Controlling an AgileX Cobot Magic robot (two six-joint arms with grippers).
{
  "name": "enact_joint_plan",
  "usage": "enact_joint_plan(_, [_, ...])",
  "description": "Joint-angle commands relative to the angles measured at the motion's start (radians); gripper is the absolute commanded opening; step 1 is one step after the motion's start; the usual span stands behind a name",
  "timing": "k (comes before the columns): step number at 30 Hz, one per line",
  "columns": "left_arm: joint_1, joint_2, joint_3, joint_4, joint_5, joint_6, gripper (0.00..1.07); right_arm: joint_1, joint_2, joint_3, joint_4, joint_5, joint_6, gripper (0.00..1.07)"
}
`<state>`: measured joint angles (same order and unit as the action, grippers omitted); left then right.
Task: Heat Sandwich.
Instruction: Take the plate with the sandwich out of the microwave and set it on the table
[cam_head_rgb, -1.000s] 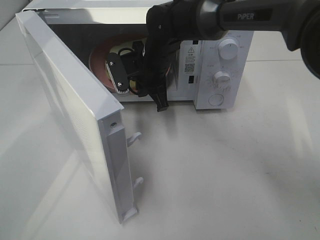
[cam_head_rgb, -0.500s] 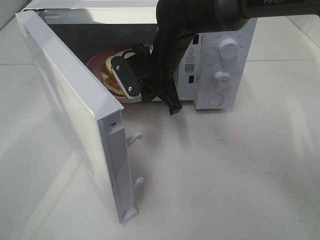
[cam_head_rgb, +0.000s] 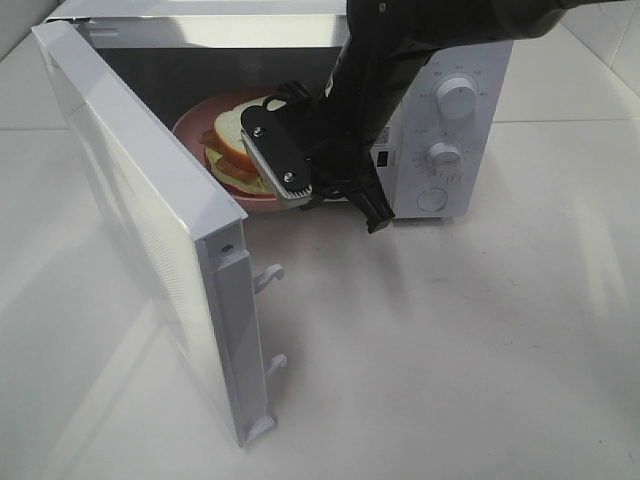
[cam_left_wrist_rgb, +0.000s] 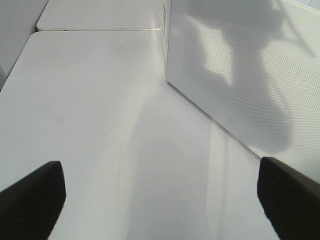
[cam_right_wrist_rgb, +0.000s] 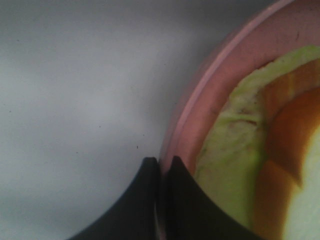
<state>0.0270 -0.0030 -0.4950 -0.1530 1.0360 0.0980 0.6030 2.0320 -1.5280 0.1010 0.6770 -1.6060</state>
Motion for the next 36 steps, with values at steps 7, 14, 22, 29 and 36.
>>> enact_joint_plan(7, [0.001,-0.028,0.003,0.003,-0.008,-0.005,0.99,-0.006,-0.101,0.116,0.009,-0.022,-0.019,0.0])
enact_joint_plan(14, [0.001,-0.028,0.003,0.003,-0.008,-0.005,0.99,-0.006,-0.169,0.195,0.009,-0.045,-0.017,0.0])
enact_joint_plan(22, [0.001,-0.028,0.003,0.003,-0.008,-0.005,0.99,-0.006,-0.234,0.284,0.008,-0.047,-0.011,0.0])
enact_joint_plan(29, [0.001,-0.028,0.003,0.003,-0.008,-0.005,0.99,-0.006,-0.314,0.376,0.002,-0.07,0.002,0.0])
enact_joint_plan(36, [0.001,-0.028,0.003,0.003,-0.008,-0.005,0.99,-0.006,-0.39,0.46,-0.003,-0.087,0.038,0.0])
